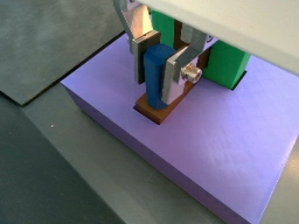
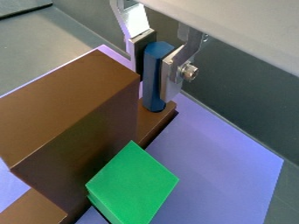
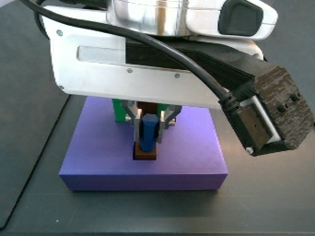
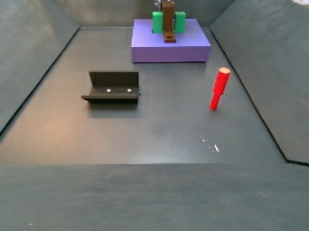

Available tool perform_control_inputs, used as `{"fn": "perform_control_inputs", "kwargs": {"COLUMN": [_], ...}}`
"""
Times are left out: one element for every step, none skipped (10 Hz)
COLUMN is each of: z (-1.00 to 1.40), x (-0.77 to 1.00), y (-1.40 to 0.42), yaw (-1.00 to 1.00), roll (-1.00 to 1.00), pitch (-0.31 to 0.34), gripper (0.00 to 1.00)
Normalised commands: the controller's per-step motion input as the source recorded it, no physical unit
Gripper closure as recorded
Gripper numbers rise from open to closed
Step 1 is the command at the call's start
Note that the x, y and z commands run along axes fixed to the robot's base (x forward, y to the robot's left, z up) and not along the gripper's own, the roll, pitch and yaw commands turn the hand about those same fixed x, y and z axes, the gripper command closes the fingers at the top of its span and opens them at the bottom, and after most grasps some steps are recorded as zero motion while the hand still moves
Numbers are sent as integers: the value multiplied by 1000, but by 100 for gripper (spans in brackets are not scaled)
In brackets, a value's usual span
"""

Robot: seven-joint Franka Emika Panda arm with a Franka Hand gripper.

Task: Pick up the blue object. Move up. Place the blue object on the fixture. Regrasp the blue object. Move to above the board. Insert the blue object.
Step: Insert the blue object.

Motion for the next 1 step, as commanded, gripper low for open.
{"fn": "perform_control_inputs", "kwargs": {"z": [0], "x": [0], "y": [0], "yaw": [0], "roll": [0], "pitch": [0], "gripper": [100]}}
